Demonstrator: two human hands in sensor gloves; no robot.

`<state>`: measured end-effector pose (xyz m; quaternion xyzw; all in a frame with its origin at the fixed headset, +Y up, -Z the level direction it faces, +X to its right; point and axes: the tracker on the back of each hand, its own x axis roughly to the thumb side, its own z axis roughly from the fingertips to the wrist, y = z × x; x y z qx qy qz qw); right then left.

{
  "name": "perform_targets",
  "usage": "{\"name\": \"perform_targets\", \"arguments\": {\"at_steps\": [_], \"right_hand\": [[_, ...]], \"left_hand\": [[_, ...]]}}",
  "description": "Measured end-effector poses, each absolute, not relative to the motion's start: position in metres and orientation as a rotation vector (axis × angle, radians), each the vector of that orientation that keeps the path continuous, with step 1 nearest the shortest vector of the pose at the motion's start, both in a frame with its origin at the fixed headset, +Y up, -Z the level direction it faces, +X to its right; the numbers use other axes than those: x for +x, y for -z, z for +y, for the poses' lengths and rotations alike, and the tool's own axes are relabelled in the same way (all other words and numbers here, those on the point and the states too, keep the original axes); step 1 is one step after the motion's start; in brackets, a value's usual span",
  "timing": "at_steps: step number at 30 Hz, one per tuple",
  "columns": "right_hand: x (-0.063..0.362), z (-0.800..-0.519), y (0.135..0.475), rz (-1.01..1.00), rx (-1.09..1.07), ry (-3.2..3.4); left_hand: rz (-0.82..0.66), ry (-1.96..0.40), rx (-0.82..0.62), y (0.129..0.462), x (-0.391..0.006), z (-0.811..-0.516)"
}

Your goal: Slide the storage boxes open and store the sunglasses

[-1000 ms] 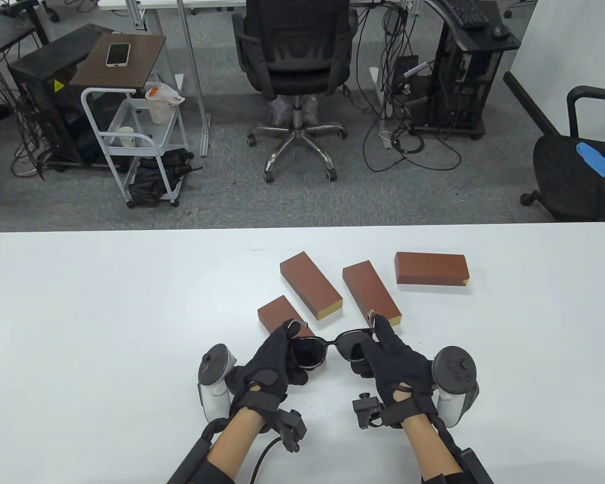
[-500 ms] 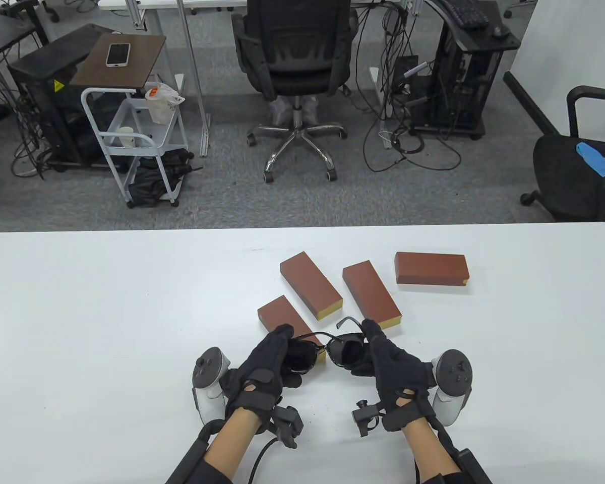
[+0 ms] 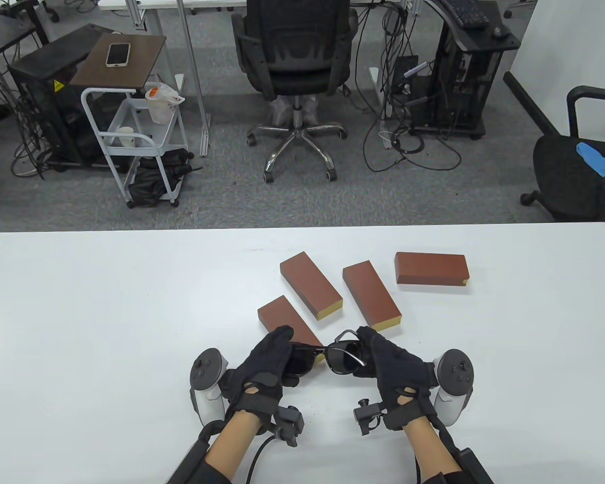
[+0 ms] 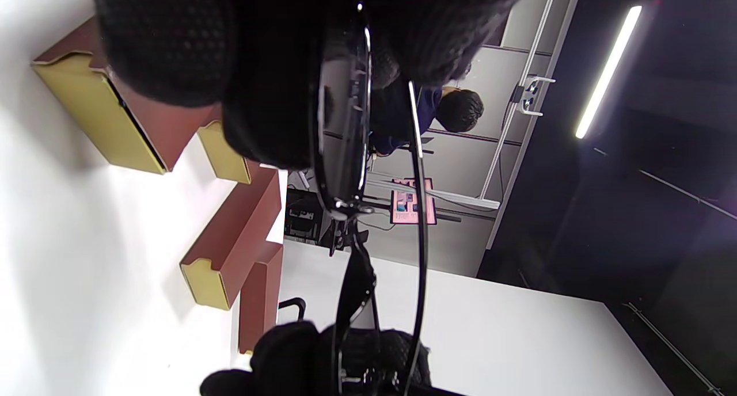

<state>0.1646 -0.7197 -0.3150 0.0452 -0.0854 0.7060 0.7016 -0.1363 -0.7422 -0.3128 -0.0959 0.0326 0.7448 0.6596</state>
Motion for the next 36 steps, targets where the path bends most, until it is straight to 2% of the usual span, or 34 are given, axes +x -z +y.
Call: {"name": "perform_targets", "arguments": {"at_steps": [4, 11, 21, 36], "right_hand": [[0.166, -0.72, 0.315, -0.187, 0.089, -1.581], [0.17, -0.723, 0.315, -0.167, 0.01, -1.583], [0.186, -0.725, 0.315, -0.183, -0.089, -1.566], [0.197, -0.724, 0.318, -0.158, -0.126, -1.67]], "left_hand": [[0.097, -1.655, -0.161, 0.311, -0.136, -0.74], [0.048, -1.629, -0.168, 0.309, -0.133, -0.736], [-0.127, -1.746, -0.281, 0.31, -0.121, -0.739], [-0.21, -1.761, -0.349, 0.309, -0.113, -0.738]]}}
